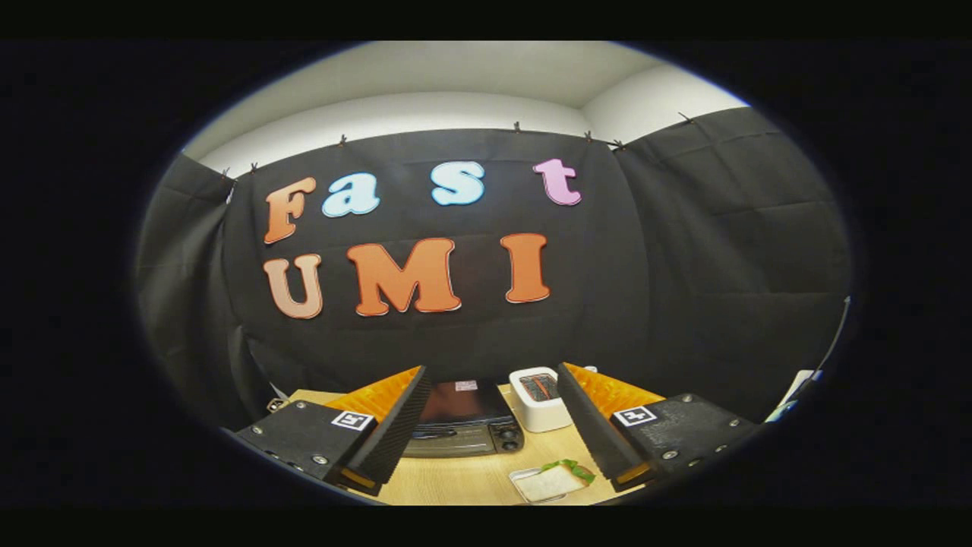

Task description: Open the toaster oven, put the food inside, and close the toaster oven door.

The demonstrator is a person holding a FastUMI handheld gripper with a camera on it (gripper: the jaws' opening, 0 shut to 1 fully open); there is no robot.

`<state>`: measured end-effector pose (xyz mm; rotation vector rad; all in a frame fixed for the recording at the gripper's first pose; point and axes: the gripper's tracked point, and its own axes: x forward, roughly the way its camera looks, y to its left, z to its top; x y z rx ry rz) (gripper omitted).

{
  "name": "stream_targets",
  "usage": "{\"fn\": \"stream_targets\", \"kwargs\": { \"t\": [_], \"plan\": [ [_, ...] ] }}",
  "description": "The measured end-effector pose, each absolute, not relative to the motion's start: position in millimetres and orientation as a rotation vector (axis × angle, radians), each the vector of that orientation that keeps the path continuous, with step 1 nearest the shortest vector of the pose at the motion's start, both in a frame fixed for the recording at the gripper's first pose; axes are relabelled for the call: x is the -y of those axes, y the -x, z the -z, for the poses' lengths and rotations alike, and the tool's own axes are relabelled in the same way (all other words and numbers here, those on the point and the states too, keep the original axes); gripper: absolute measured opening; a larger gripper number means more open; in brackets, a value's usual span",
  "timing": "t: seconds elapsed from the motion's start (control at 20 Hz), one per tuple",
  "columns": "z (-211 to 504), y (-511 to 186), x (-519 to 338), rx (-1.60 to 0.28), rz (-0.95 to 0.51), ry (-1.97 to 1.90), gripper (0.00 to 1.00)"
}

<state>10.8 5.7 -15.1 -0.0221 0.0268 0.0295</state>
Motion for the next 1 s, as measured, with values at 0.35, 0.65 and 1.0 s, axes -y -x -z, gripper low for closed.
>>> {"fn": "stream_targets", "kwargs": {
  "t": [0.35, 0.65, 1.0],
  "plan": [
    [57, -30, -37, -0.074, -0.087, 0.029, 0.99],
    [125, -57, -51, -0.162, -0.092, 0.072, 0.99],
    [200, -84, -94, -0.288, -0.156, 0.159, 0.99]
  ]
}}
